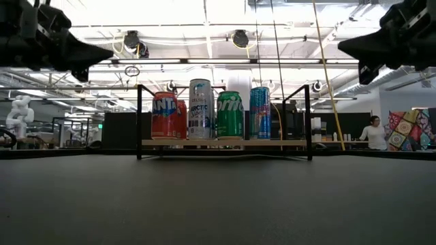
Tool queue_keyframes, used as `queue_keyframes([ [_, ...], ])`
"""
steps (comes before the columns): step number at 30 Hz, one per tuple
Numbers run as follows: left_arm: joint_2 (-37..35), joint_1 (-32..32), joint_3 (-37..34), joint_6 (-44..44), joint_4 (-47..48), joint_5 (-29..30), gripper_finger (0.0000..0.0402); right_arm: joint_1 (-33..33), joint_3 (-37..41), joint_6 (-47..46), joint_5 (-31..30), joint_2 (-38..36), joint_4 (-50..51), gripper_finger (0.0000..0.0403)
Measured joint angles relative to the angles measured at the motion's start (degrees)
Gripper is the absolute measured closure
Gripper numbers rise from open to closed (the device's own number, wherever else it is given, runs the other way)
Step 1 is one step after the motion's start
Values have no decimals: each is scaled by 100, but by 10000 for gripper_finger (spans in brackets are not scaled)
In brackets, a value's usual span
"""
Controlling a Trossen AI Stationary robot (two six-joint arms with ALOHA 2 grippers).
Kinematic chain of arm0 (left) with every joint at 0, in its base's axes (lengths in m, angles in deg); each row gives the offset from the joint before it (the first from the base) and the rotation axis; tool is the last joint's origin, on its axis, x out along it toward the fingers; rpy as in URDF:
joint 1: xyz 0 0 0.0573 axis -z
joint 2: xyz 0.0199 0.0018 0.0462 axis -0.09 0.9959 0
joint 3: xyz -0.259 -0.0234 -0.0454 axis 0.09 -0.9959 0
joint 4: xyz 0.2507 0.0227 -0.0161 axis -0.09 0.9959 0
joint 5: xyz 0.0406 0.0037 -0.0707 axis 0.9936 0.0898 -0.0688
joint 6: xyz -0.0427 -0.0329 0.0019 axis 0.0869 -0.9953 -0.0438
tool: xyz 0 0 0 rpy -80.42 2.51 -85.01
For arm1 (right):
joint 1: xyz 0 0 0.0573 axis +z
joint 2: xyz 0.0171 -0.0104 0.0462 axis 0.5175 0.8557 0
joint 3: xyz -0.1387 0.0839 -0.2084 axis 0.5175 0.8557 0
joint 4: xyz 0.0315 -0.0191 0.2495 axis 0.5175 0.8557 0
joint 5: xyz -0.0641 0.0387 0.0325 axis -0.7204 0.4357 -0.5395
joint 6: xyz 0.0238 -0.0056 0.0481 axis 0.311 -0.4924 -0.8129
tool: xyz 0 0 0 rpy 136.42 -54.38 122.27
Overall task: Place canned beverage on shelf
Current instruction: Return to Home Position
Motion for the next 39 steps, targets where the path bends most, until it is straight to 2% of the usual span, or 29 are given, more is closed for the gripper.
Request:
queue_keyframes([
  [8, -328, 7, -151, -160, -80, -3, 401, -2, 9, 283, 14, -67, 142, 403],
  [15, -310, 8, -155, -431, -115, -59, 401, -2, 133, 8, 18, -46, 80, 403],
  [21, -328, 17, -157, -173, -229, -11, 401, -2, 138, 198, 16, -52, 77, 403],
  [26, -328, 17, -155, -327, -190, -651, 401, -2, 138, 214, 16, -62, 40, 403],
  [33, -328, 17, -159, -561, -378, -546, 401, -2, 142, 343, 6, -60, 137, 403],
  [39, -328, 22, -162, -581, -172, -560, 401, -2, 142, 270, 14, -60, 139, 403],
])
